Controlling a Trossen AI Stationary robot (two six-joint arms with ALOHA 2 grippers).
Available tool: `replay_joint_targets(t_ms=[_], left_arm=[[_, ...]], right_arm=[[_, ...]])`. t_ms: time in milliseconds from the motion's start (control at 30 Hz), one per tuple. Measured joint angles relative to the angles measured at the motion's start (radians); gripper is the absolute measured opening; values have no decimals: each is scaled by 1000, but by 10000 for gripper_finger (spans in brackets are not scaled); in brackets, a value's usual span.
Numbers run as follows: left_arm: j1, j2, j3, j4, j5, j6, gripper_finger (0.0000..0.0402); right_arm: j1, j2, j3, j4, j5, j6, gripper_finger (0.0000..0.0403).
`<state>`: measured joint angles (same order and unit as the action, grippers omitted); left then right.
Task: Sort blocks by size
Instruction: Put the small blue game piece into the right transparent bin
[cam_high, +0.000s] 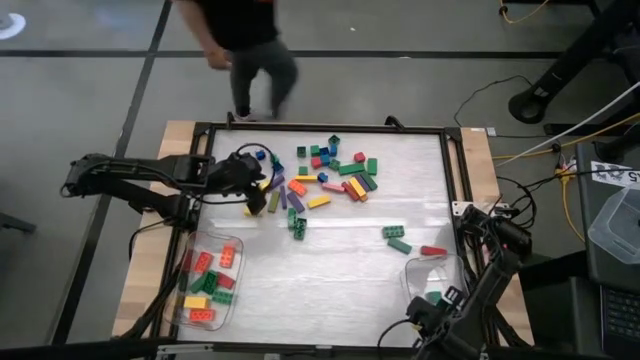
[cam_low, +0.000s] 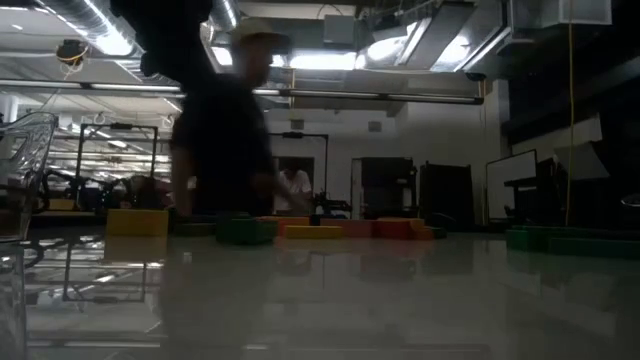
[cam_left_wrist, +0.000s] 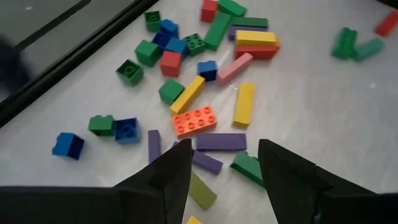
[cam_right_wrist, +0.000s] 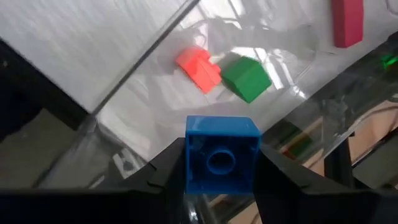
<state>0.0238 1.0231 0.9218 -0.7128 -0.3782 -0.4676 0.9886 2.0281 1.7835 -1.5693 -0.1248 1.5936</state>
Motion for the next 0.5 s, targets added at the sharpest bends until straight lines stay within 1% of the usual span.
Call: replay_joint_targets(t_ms=[167, 267, 333, 500], left_arm=[[65, 54, 0, -2, 0, -10, 172], [114, 99, 0, -1, 0, -26, 173], [149, 131, 0, 0, 0, -29, 173], [241, 202, 0, 0, 0, -23, 172]], right_arm=[[-1, 0, -29, 0, 1, -1, 150], [0, 0, -46, 0, 0, -2, 159], [-1, 0, -53, 0, 0, -2, 174], [0, 0, -57, -2, 0, -2, 229]])
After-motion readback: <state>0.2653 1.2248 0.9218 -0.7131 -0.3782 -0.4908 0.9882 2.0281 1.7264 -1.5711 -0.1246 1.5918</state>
